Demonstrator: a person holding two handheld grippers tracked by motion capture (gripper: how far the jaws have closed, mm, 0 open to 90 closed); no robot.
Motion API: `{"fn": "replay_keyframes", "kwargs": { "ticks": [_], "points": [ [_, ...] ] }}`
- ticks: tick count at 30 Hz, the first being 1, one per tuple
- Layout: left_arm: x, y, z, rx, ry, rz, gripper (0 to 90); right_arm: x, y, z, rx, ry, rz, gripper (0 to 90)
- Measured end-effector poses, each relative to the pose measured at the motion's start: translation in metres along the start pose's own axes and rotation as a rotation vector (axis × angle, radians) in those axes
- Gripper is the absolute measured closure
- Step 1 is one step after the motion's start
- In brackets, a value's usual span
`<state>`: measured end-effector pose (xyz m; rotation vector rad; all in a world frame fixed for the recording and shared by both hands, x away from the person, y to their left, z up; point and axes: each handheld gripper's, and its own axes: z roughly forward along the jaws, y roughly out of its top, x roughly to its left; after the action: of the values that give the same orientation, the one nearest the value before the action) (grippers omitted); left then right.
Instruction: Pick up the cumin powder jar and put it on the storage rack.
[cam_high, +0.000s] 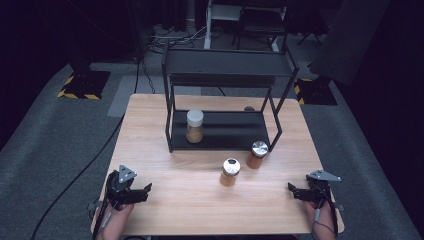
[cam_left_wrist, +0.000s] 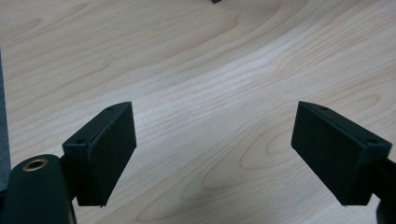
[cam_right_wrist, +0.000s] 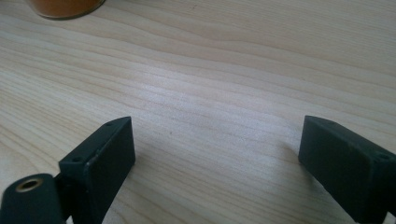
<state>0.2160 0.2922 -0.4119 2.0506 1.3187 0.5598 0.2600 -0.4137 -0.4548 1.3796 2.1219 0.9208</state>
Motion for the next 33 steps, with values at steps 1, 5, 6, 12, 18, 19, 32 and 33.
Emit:
{"fn": "replay_keyframes", "kwargs": {
  "ticks": [1,5,6,12,18,19,32,33],
  "points": [
    [0.001,-0.003,0.001,0.007,0.006,-0.004,14.1,0.0,0.0,0.0,0.0,0.0,0.0,10.5],
    [0.002,-0.012,0.005,0.018,0.011,-0.017,14.1,0.0,0.0,0.0,0.0,0.0,0.0,10.5],
    [0.002,-0.014,0.005,0.021,0.013,-0.019,14.1,0.0,0.0,0.0,0.0,0.0,0.0,10.5],
    [0.005,-0.028,0.007,0.005,0.018,-0.04,14.1,0.0,0.0,0.0,0.0,0.0,0.0,10.5],
    [0.009,-0.036,0.012,0.028,0.016,-0.046,14.0,0.0,0.0,0.0,0.0,0.0,0.0,10.5],
    [0.01,-0.038,0.013,0.026,0.012,-0.048,13.7,0.0,0.0,0.0,0.0,0.0,0.0,10.5],
    [0.017,-0.047,0.014,-0.003,-0.004,-0.05,8.3,0.0,0.0,0.0,0.0,0.0,0.0,10.5],
    [0.017,-0.047,0.014,-0.003,-0.004,-0.05,8.2,0.0,0.0,0.0,0.0,0.0,0.0,10.5]
  ]
}}
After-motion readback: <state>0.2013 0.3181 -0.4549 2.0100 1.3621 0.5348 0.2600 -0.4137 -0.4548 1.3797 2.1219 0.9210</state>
